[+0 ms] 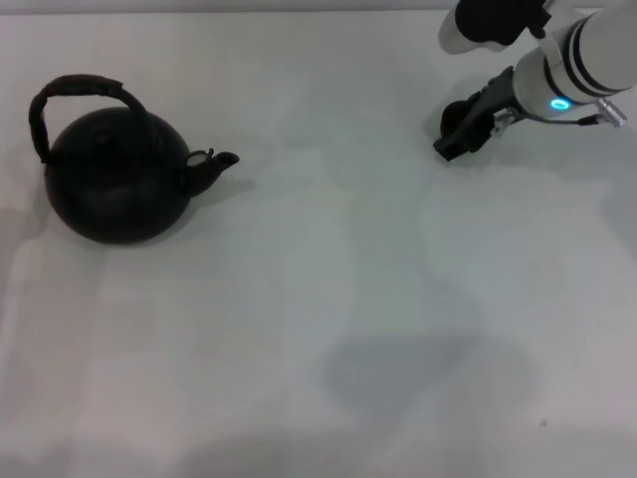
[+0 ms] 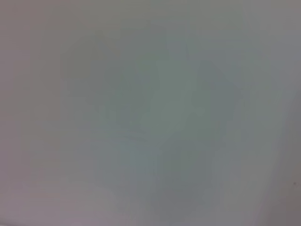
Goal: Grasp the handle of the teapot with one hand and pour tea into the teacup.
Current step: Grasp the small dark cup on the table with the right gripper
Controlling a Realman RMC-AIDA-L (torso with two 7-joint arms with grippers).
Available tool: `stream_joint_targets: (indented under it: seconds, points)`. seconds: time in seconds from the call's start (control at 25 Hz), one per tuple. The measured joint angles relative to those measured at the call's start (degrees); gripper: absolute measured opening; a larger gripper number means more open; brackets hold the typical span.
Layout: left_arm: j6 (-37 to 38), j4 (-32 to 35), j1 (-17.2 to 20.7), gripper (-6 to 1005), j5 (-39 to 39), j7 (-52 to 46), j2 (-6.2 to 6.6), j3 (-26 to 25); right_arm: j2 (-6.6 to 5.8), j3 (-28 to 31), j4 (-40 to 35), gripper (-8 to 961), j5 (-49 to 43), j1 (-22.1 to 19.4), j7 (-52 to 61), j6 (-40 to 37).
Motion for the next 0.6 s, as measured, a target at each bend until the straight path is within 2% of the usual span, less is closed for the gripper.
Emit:
stream_joint_targets:
  seconds: [0.4, 0.6]
  points:
    - [0.0, 0.0, 0.0, 833, 0.2, 0.0, 0.00, 0.0, -0.01, 0.0, -0.3, 810, -1.0, -0.2, 0.3, 0.5]
    - [0.0, 0.0, 0.0, 832, 0.3, -0.1, 0.00, 0.0, -0.08, 0.1, -1.8, 770, -2.4, -0.2, 0.3, 2.7]
